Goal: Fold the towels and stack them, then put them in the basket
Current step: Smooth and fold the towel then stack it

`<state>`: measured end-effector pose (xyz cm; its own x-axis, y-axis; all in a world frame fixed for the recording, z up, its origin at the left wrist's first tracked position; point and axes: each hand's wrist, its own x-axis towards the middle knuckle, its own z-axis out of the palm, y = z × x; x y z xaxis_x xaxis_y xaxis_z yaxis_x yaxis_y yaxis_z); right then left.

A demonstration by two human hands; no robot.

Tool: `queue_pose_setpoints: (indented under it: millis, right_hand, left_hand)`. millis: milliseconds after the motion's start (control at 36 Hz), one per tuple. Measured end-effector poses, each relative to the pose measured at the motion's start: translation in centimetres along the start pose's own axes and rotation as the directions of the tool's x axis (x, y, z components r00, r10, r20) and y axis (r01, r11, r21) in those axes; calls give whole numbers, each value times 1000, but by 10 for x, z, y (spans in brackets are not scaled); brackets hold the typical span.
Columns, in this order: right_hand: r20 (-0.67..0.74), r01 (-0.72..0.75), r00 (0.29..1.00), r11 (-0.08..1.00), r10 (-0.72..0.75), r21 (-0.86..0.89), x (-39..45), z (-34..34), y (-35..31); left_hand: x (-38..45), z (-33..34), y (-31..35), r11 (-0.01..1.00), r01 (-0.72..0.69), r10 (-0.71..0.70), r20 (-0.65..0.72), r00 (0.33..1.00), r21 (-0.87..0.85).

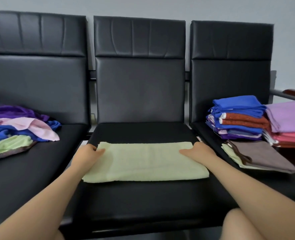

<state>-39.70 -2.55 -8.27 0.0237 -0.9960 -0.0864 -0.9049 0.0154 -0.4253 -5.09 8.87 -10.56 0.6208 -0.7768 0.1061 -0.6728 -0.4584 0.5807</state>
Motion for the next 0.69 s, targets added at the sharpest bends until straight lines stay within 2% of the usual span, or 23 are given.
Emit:
queue_pose_setpoints:
  millis: [83,167,250,333,417,528,639,694]
  right_hand:
    - [67,20,998,1000,-20,-3,-14,-4,-1]
    - [92,39,995,994,-49,106,-21,-6,2]
    - [52,12,998,937,-32,348,-26,-11,8]
    - [-1,-28,999,830,35,556,-33,-17,11]
    - [-20,-81,992,769,121,634,-36,-23,13]
    - [71,-211,968,629,241,748,-39,-31,12]
    - [93,-198,970,507,225,839,-43,-27,-4]
    - [87,-174,977,487,196,856,-47,-25,-19]
  left_hand:
    - [-7,-3,2,998,42,-46,110,993,42]
    - [-15,-3,9,998,55,-50,170,984,-26]
    - [-28,-4,16,994,21,-6,146,989,-103]
    - [-37,-3,18,996,-18,28,123,992,-83]
    - [-43,2,15,997,-75,74,131,989,3]
    - [-49,3,17,990,-138,132,128,983,36]
    - [-49,-4,17,990,-142,143,27,989,-22]
    - [-48,-8,19,986,-158,157,-28,987,-52]
